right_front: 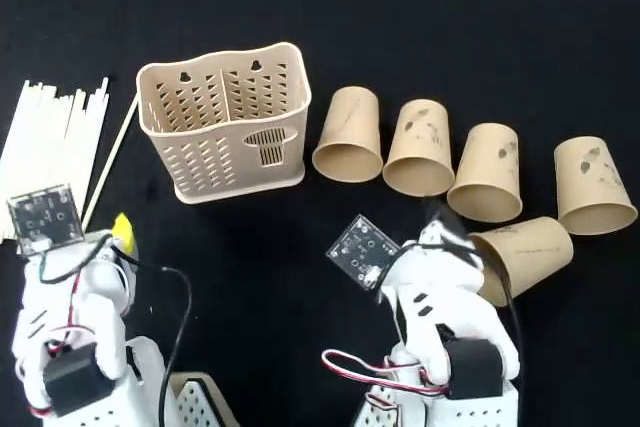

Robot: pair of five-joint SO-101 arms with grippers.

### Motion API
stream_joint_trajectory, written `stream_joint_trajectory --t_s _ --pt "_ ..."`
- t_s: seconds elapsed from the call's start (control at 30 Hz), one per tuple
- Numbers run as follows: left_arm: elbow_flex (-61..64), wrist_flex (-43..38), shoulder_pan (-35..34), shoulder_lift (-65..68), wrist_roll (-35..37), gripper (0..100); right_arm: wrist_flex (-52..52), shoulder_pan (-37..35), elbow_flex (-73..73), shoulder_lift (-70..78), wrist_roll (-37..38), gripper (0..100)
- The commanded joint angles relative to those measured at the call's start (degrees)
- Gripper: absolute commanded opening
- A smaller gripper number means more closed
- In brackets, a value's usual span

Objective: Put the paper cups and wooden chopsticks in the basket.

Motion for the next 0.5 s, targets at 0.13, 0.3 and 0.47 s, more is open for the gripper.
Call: stream_joint_trajectory --t_s 0.13,0.3,0.47 --pt "11.21 -7.30 0.40 -4.31 0.09 23 -20.04 -1.67 4.44 9.89 -3.60 29.0" --pt "15.08 -9.05 0.40 -5.27 0.09 23 -28.04 -7.65 -1.45 26.77 -8.79 28.9" --pt "16.75 -9.49 0.40 -5.27 0.09 23 -42.37 -7.38 -2.24 42.42 -9.05 28.9"
